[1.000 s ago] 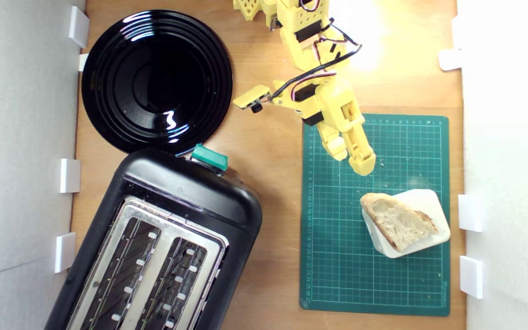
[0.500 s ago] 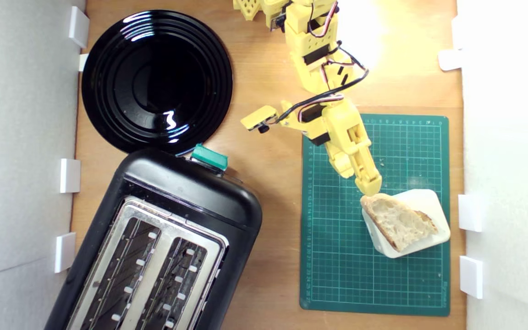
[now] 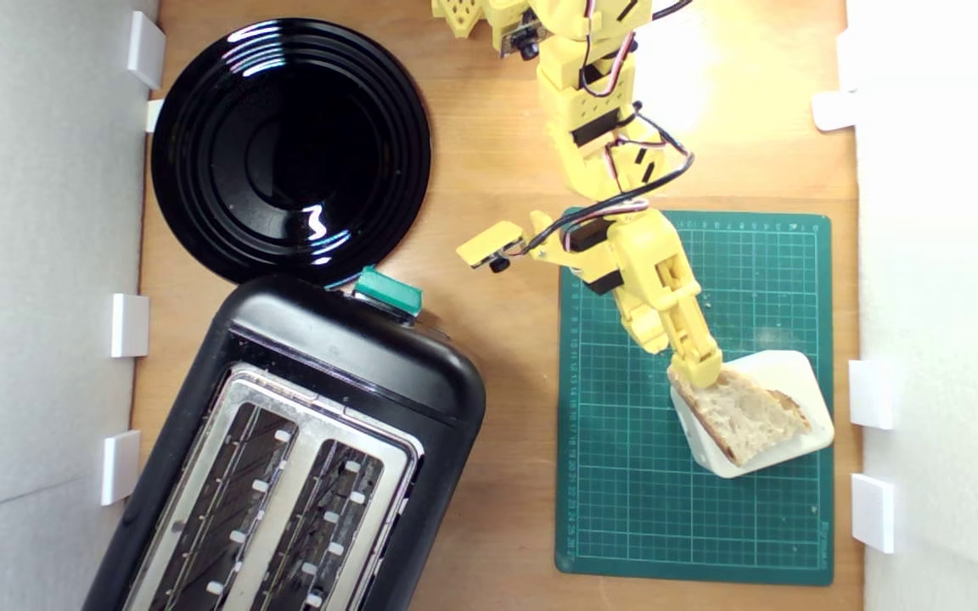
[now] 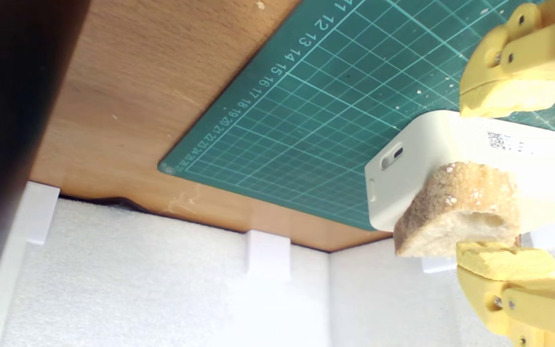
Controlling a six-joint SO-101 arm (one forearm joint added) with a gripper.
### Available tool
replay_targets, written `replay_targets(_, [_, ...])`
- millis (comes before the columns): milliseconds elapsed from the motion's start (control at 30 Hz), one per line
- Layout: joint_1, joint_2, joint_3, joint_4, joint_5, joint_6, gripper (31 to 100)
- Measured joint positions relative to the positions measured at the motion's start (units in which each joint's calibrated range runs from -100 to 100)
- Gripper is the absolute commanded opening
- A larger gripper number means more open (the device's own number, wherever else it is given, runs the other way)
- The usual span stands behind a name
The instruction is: Pick bread and place in toaster
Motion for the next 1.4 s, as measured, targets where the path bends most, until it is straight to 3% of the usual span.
replay_targets(1267, [-1.7,8.1,-8.2,0.5,-4.1,0.1,86.8])
replay_targets(1400, [-1.7,8.1,-8.2,0.8,-4.1,0.1,80.5])
